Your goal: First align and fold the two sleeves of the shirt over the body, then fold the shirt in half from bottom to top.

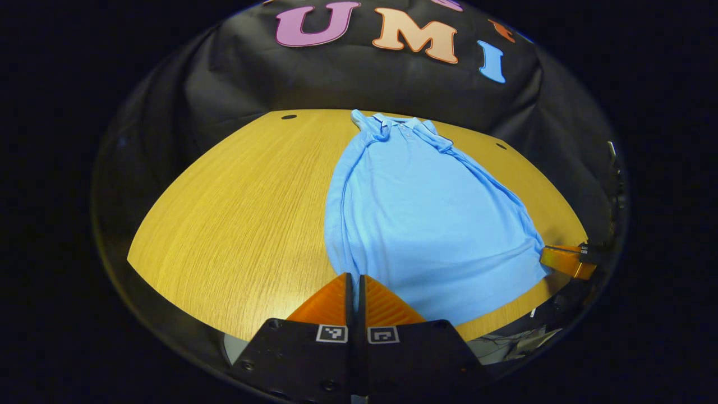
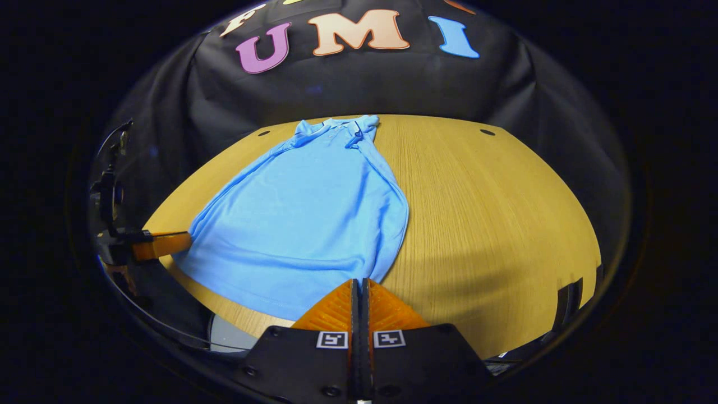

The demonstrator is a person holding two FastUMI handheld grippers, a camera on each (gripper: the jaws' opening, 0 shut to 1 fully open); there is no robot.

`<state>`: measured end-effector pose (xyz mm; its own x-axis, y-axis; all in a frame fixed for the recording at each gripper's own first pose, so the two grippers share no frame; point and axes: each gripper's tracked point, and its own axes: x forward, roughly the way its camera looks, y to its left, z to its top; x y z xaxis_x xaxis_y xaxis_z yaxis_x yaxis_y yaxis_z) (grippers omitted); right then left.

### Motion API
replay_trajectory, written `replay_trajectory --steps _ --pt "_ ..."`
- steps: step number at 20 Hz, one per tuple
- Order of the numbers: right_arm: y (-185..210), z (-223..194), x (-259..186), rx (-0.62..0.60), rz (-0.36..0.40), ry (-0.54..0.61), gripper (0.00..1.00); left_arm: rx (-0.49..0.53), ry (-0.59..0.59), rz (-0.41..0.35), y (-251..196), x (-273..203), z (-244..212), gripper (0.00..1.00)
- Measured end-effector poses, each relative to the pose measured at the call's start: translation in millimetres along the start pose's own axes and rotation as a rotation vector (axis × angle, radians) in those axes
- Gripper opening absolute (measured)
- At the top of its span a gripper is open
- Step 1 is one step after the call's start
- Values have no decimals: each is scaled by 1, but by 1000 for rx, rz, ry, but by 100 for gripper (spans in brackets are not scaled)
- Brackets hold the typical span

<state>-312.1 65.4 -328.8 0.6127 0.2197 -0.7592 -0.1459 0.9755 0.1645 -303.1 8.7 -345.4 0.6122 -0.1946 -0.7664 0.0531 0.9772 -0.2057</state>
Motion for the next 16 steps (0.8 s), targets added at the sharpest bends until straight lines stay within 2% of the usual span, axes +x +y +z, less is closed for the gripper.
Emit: replay_trajectory --steps 4,5,9,12,16 --pt "8 32 -7 33 41 -44 2 -59 -13 -24 -3 -4 23 0" --pt "10 39 -7 34 50 -51 0 -60 -32 -27 -3 -5 33 0" --pt "19 77 -3 44 73 -101 2 -42 -72 -50 -4 -2 71 0" --pt "26 113 9 68 82 -136 0 -38 -89 -69 -2 8 102 0" --pt "32 163 29 80 82 -183 2 -39 -106 -103 0 27 145 0"
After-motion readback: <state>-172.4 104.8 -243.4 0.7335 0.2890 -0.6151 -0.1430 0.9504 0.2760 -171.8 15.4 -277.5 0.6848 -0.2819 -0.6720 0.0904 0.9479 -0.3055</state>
